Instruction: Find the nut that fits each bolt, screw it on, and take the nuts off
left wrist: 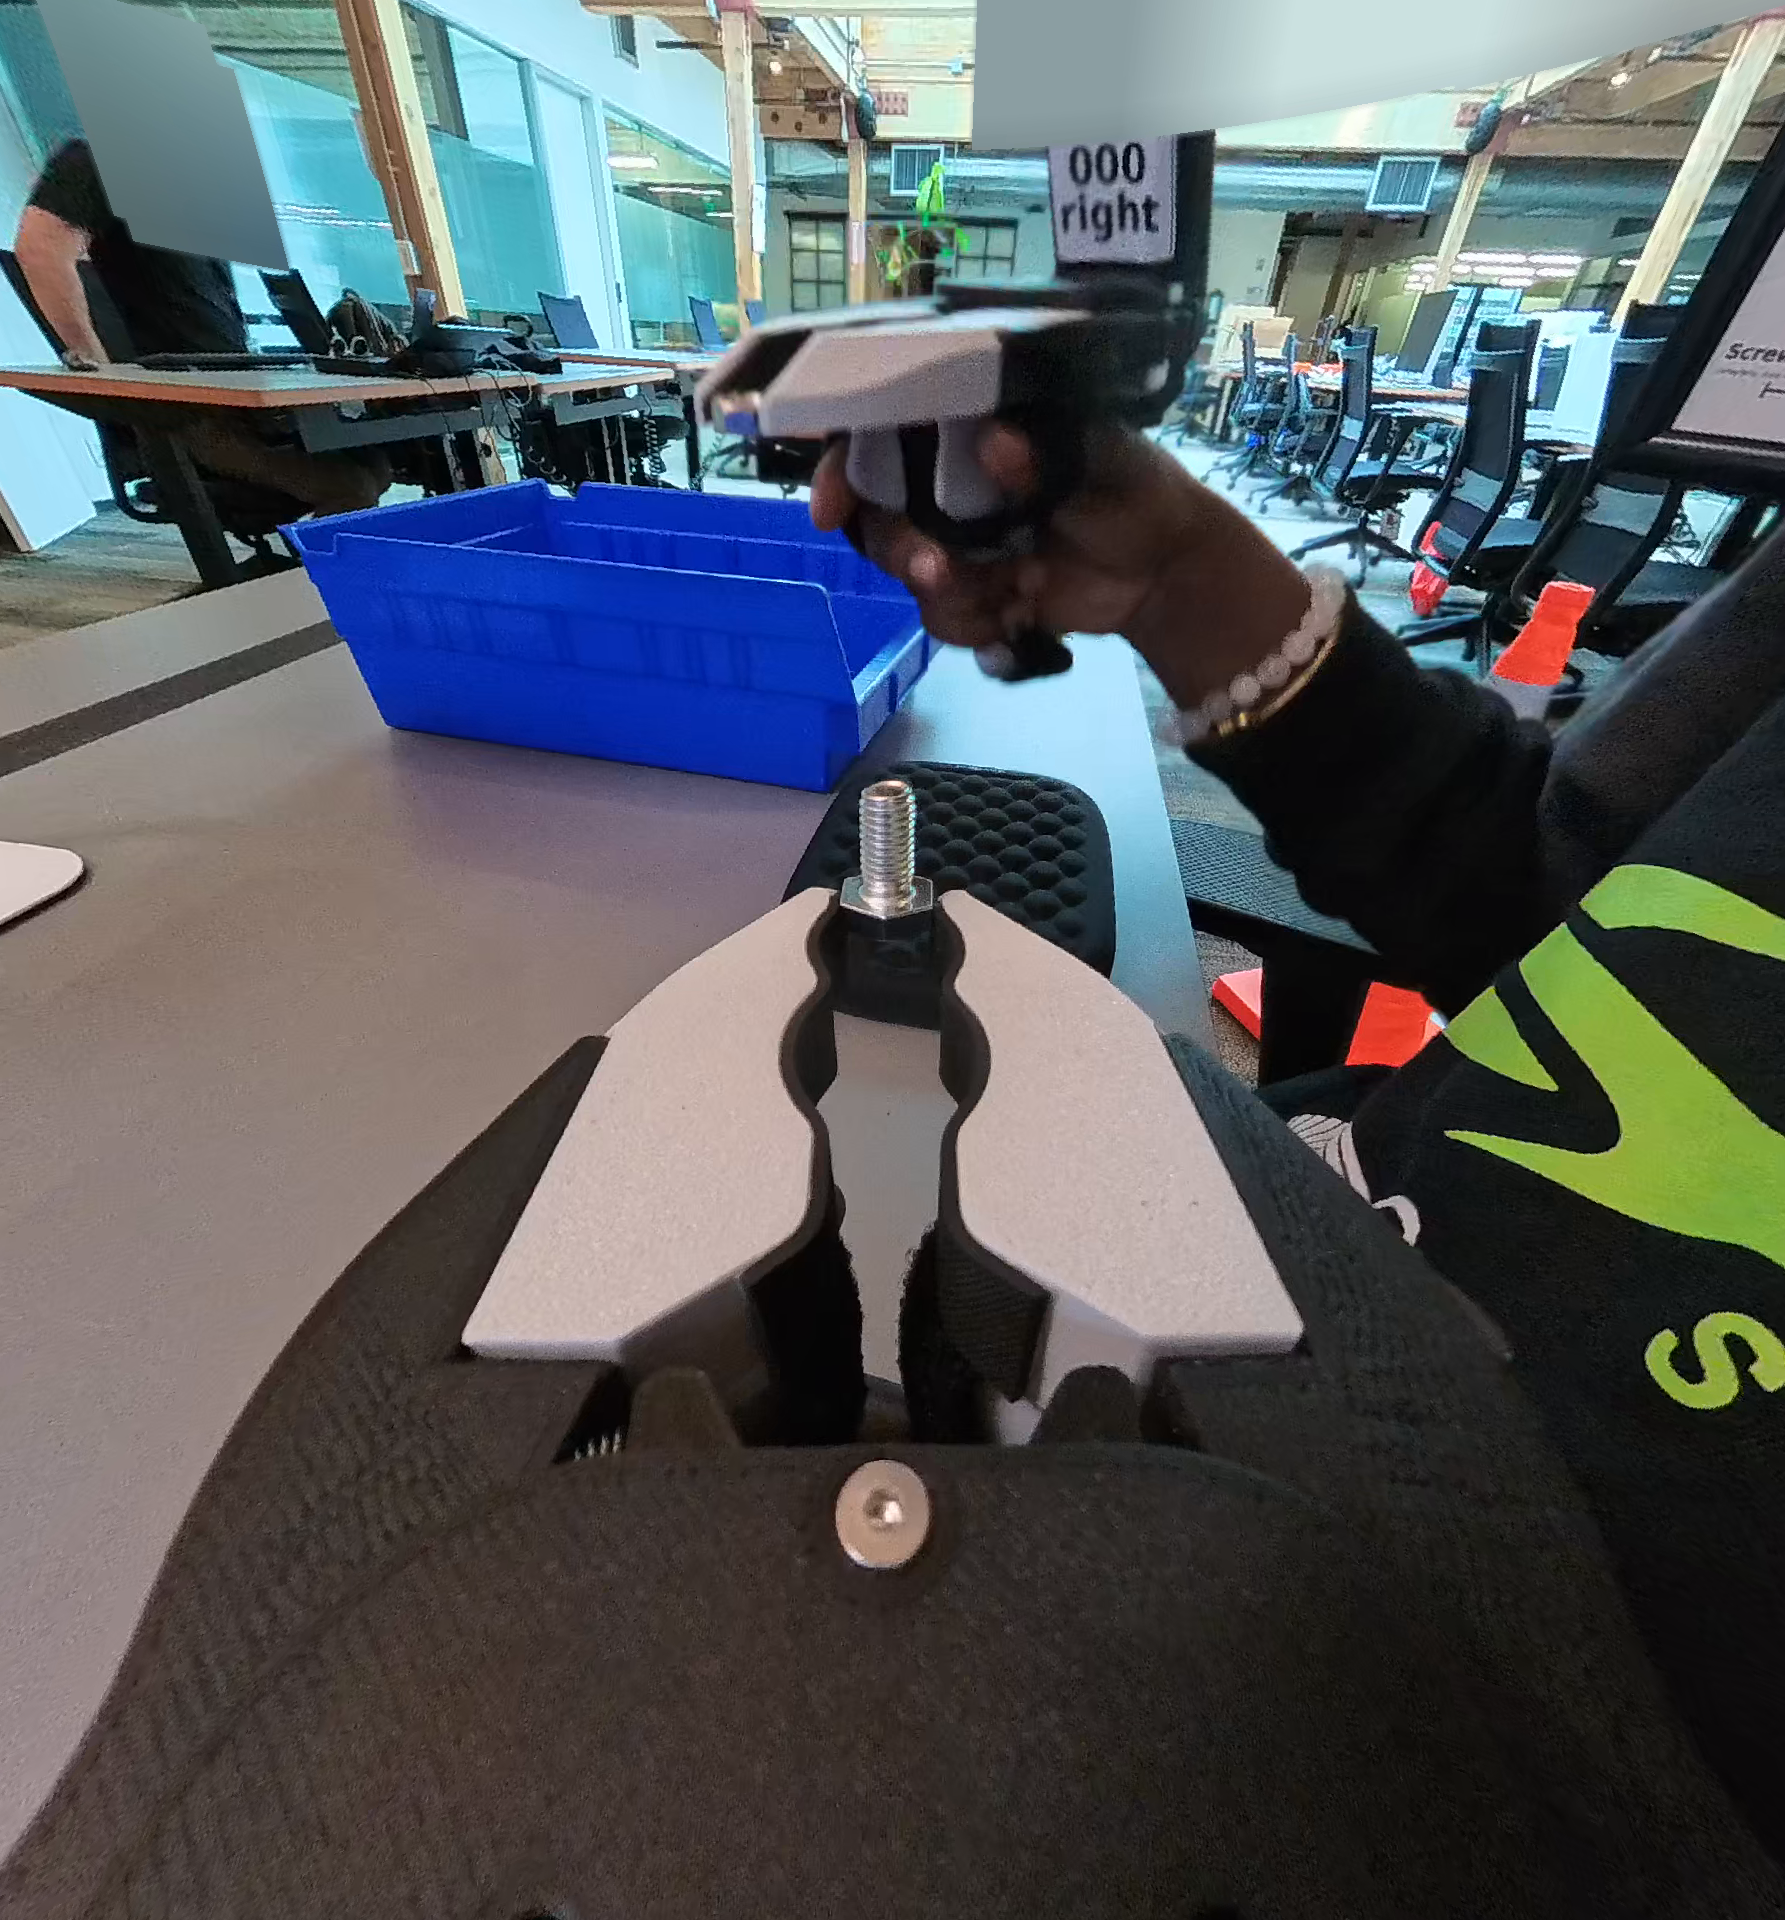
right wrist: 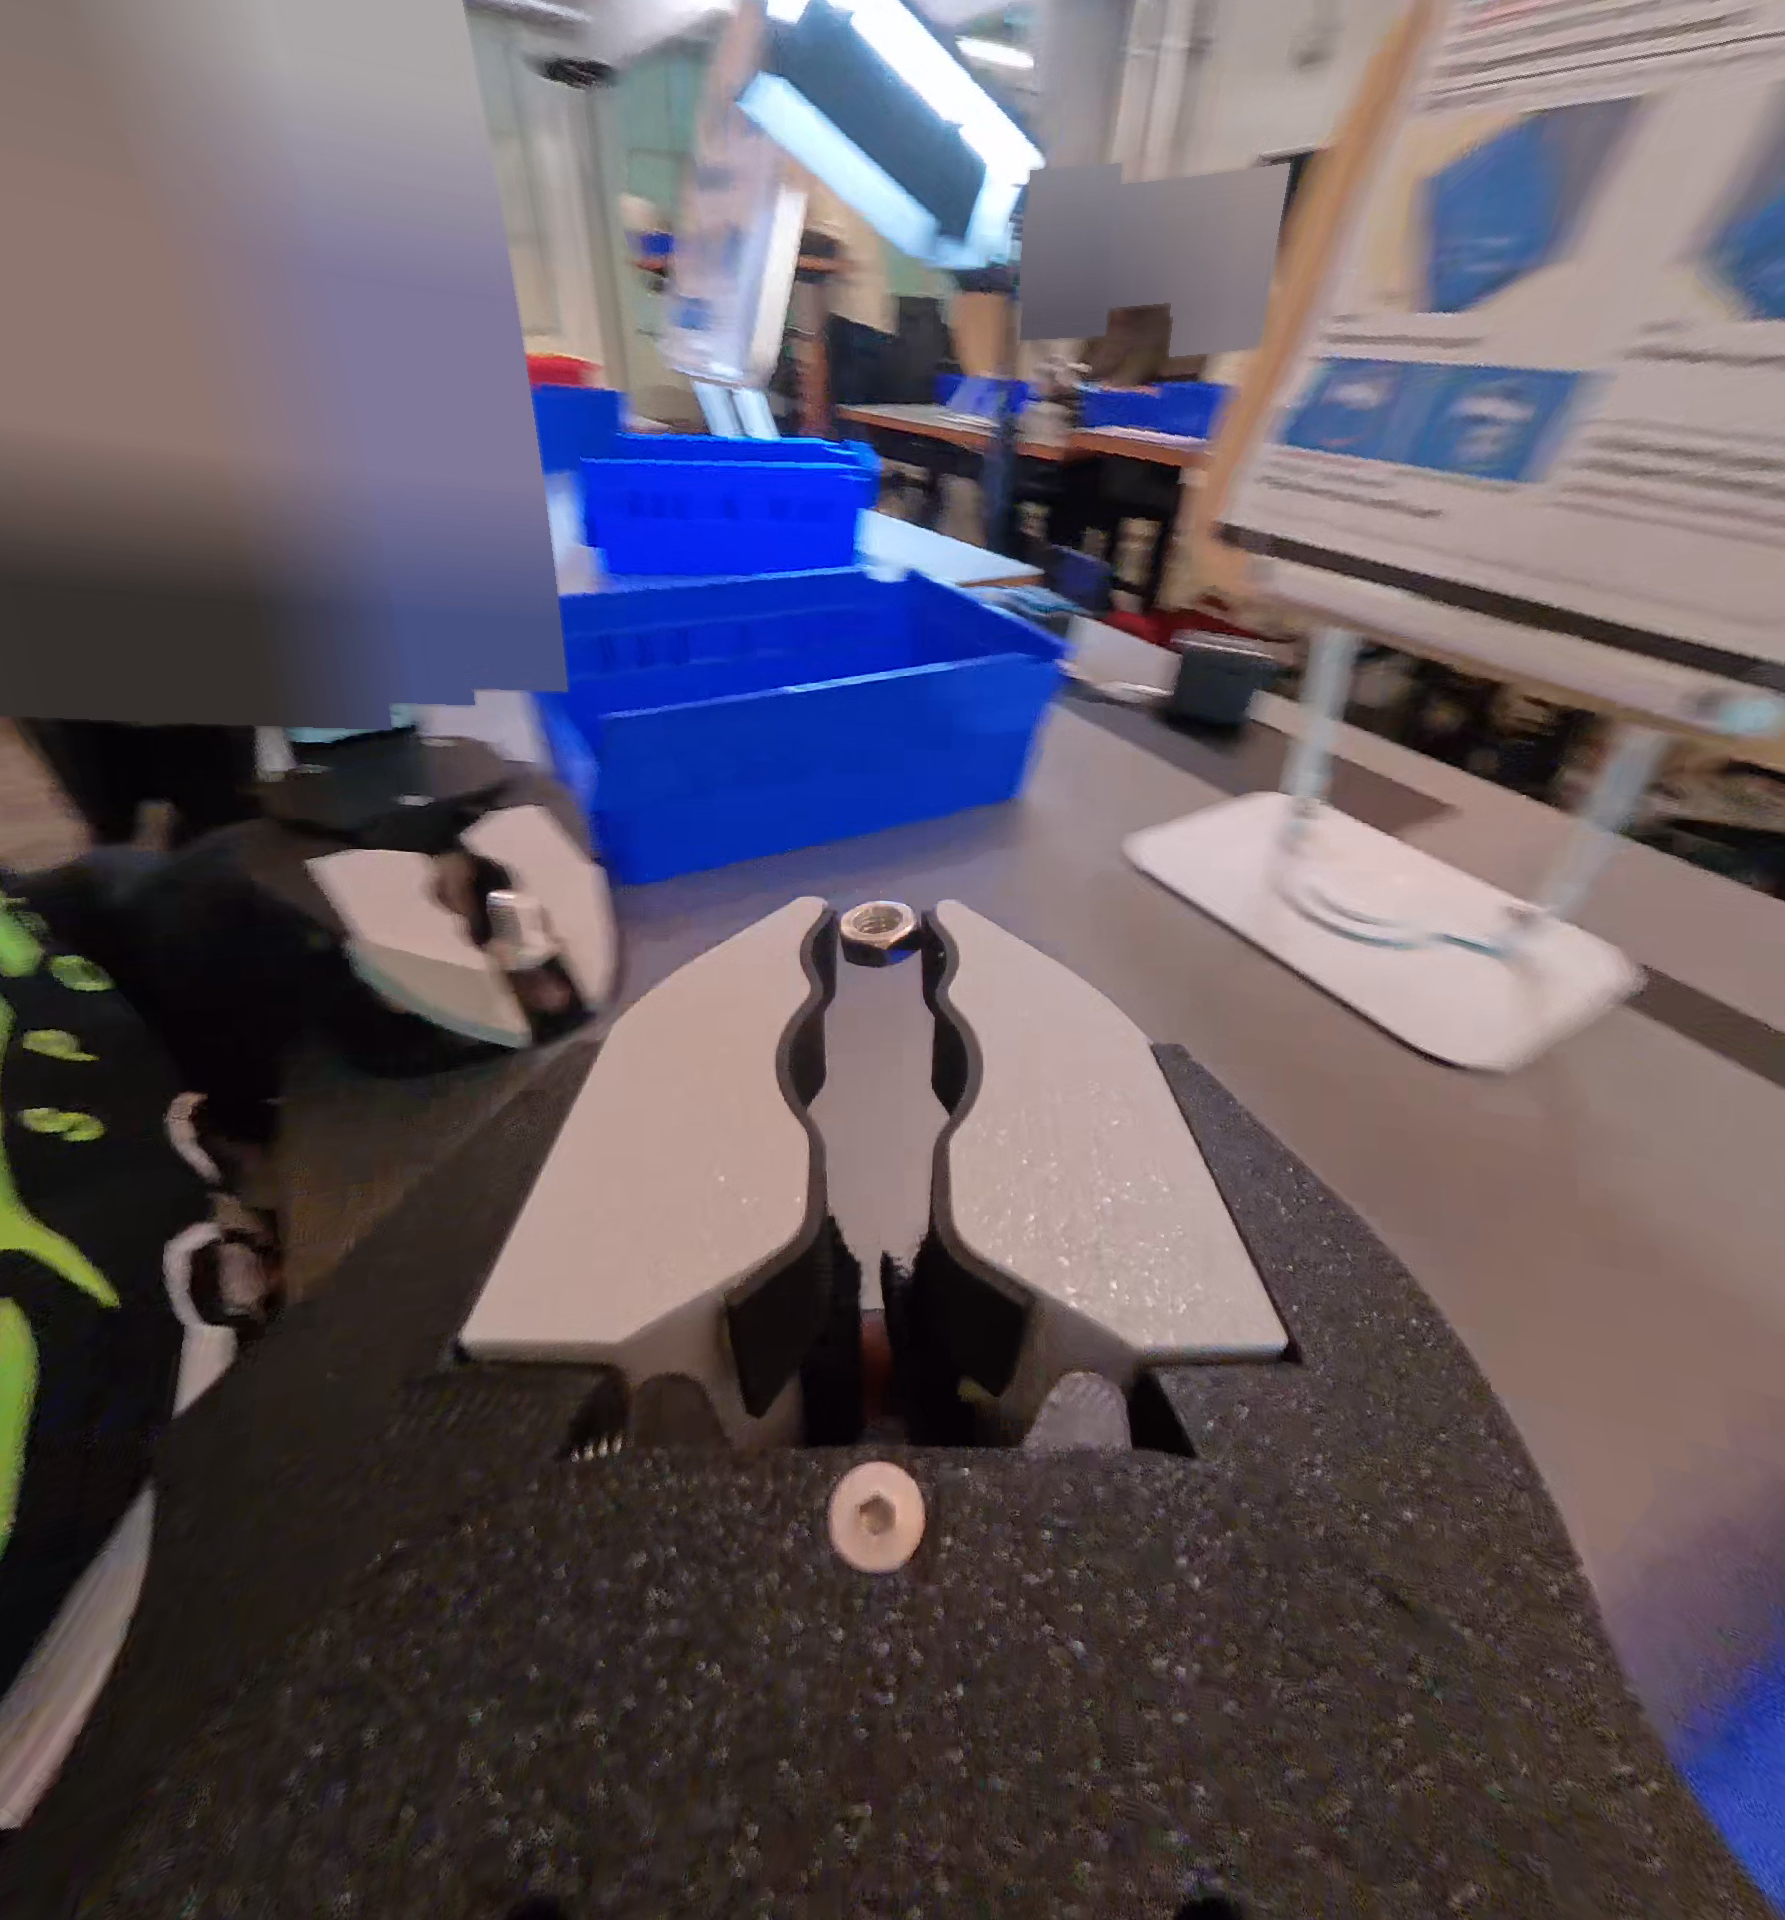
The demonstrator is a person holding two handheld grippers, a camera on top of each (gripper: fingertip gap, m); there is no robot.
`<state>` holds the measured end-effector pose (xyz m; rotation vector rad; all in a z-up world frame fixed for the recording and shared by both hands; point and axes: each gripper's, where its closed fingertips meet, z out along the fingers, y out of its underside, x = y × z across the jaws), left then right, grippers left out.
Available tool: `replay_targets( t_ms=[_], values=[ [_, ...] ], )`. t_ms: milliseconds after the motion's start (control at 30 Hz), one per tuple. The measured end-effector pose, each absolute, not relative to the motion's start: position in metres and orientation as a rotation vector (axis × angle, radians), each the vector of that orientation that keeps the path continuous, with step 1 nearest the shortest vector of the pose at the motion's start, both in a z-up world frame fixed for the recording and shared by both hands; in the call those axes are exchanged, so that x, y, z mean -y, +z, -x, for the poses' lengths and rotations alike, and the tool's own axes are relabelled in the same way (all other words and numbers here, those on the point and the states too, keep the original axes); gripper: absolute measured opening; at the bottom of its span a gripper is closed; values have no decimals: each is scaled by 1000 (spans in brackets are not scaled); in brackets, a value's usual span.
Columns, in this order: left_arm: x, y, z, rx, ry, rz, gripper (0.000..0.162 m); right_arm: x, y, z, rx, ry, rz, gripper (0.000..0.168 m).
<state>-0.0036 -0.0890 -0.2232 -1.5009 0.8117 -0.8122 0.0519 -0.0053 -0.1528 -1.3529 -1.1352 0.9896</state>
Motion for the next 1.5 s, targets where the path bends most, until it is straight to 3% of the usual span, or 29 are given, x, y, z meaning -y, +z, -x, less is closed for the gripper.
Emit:
replay_targets(
  t_ms=[200,600,1033,1167,1300,1500],
  values=[
    [88,-222,4,-803,-812,1498,15,-86,-163,-154,969,603,1651,15],
    [88,-222,4,-801,-812,1496,15,-167,-303,-245,883,210,2441,16],
    [88,-222,4,-800,-818,1499,15,-172,-324,-249,892,181,2561,22],
    [87,-222,5,-793,-818,1499,15,-174,-311,-249,852,174,2501,24],
    [86,-222,6,-783,-817,1501,15,-172,-260,-229,792,216,2252,24],
    [86,-223,5,-786,-815,1507,15,-70,-169,-103,1097,743,1728,24]
  ],
)
